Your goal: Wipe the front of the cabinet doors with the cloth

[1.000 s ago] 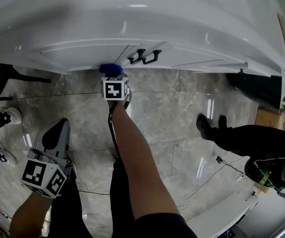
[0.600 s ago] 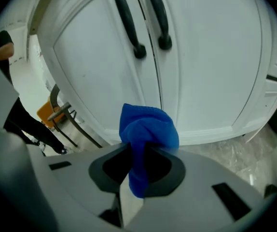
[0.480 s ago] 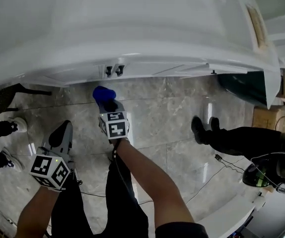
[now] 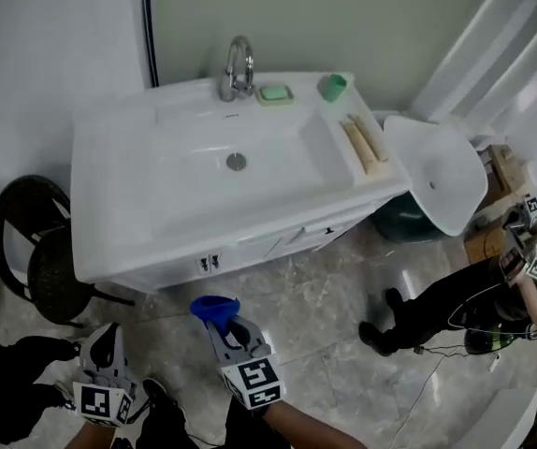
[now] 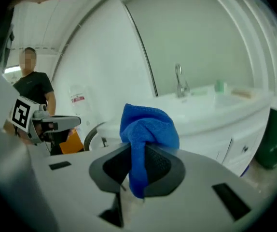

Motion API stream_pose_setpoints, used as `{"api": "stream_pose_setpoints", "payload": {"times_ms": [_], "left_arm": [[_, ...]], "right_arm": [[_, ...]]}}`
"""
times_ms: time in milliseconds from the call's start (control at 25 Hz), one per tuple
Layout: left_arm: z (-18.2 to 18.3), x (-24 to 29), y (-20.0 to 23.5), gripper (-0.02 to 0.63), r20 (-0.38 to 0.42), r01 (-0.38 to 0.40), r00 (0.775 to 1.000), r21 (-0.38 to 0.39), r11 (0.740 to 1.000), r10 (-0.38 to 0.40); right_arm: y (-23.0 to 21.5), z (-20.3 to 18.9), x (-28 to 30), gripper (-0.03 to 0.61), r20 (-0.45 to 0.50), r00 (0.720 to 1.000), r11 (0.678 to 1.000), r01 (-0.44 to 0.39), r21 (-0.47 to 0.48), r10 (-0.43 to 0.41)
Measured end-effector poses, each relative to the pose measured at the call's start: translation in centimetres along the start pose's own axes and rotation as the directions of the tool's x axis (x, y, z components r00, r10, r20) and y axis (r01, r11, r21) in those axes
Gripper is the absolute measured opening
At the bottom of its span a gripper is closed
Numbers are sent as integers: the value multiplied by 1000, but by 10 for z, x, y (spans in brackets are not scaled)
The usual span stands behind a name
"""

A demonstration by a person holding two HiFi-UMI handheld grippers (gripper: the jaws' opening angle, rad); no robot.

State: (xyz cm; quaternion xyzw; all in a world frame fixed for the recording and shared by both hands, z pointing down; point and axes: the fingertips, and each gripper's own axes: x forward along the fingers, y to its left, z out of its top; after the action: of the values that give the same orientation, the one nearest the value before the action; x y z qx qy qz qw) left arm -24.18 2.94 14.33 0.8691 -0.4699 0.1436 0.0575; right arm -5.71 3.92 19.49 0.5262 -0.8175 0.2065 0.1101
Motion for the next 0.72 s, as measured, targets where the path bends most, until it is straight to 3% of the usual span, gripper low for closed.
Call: {"api": "stream_pose_setpoints", "payload": {"times_ms": [160,400,560,720], "left_arm": [[119,-44,-15,0,133,-3,991,42,999,-2],[256,-50,-69,-2,316,47,948,-34,998,-34],[298,-60,-113,-2,368,54,930,-114,992,-8],[296,-67,-152,-2,362,104,931,-123,987,-53]], "right_arm": [[18,143,-83,51,227,974,999,21,-43,-11],[18,297,-163,51,413,911,985,68,-160,5],[27,323,-196,51,439,897,964,60,-258,61],[19,311,-224,51,462,886,960,103,-259,29]]}}
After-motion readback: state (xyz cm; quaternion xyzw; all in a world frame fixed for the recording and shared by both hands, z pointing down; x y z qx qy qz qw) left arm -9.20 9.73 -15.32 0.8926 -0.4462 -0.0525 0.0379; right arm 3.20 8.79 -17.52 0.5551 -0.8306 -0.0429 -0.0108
